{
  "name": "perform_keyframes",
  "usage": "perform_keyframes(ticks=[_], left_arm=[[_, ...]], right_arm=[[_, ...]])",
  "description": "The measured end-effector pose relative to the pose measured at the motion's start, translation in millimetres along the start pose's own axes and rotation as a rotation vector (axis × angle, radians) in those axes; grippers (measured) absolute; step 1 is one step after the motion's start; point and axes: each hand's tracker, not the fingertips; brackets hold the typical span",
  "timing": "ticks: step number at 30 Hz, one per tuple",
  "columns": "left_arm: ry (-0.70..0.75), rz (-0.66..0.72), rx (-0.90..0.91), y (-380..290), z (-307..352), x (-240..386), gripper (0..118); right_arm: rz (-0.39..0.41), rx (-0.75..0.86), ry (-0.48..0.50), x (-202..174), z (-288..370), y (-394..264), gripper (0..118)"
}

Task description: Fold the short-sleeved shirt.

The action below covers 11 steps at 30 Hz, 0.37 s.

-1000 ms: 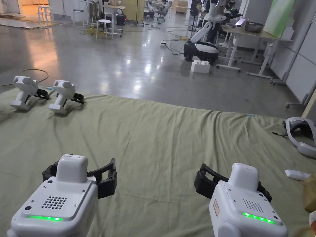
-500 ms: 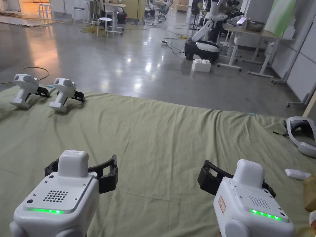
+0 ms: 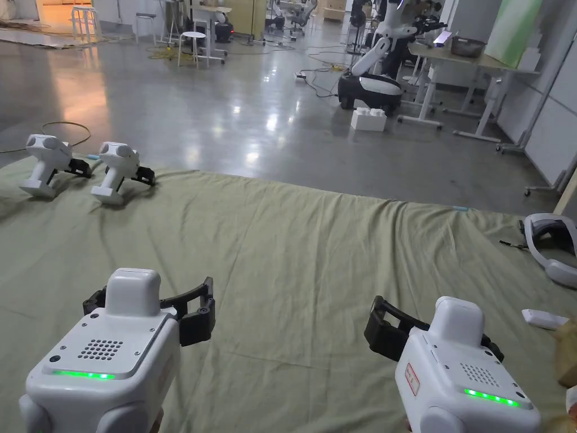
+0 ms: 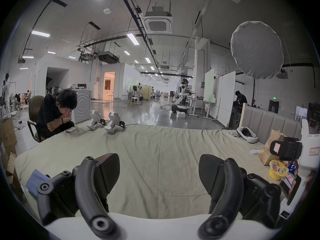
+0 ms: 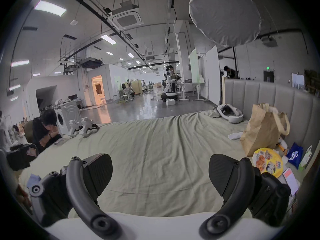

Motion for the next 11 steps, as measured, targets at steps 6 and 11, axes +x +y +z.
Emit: perform_keyframes(ticks=[6,11], left_arm=[[0.045,-0.062,0.037,-2.8,-1.1,4.8,102],[0.051,-0.090,0.062,-5.2,-1.3,5.7,102]], right_arm=[[-0.003,0.016,-0.005,1.0,-1.8,-0.4,118],[0.099,0.073,-0.083,-8.2,-2.4,-3.9,118]])
